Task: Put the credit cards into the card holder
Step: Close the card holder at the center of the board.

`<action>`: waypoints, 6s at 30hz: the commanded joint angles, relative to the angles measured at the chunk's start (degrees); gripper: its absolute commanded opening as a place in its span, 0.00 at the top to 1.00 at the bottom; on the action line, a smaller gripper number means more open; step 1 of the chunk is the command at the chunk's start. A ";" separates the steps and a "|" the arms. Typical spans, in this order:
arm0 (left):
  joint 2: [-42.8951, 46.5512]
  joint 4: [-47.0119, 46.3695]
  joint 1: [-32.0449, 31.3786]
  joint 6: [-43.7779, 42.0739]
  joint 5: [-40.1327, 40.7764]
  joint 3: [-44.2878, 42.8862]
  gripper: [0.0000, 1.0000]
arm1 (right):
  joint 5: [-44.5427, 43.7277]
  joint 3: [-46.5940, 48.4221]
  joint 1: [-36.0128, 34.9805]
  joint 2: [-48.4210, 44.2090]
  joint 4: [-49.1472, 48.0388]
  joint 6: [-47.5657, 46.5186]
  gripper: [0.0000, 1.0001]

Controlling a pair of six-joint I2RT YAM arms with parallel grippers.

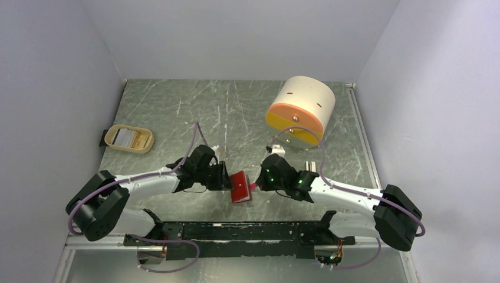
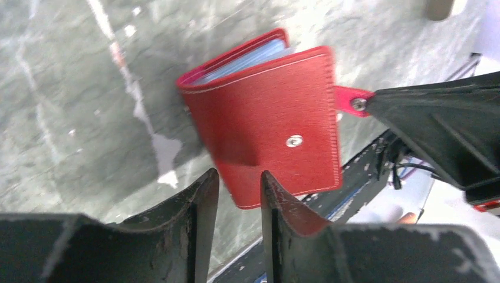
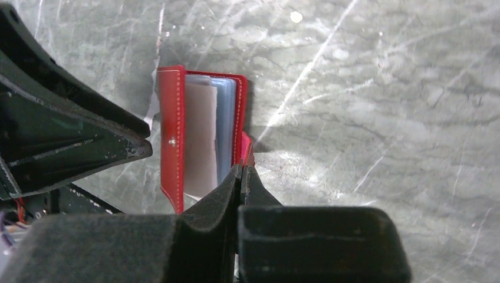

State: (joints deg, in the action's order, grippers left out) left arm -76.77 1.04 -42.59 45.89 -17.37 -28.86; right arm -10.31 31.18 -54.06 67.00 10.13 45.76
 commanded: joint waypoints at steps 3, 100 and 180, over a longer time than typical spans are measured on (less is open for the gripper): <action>0.22 -1.74 -0.17 0.52 -2.16 -5.35 0.66 | 2.11 3.02 0.87 1.04 -1.24 -14.36 1.00; -8.55 -9.67 6.05 -0.70 -6.90 -0.36 0.65 | 7.52 10.48 -3.77 23.57 -3.10 -9.22 1.00; -11.38 -7.91 2.69 0.59 -7.38 -5.77 0.69 | -0.24 9.51 -7.76 17.57 -0.92 -9.19 0.86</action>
State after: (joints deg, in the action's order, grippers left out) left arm -87.29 -6.28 -39.27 46.89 -24.21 -33.34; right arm -10.04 41.32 -62.00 84.09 9.76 37.19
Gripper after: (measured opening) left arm 0.313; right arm 0.144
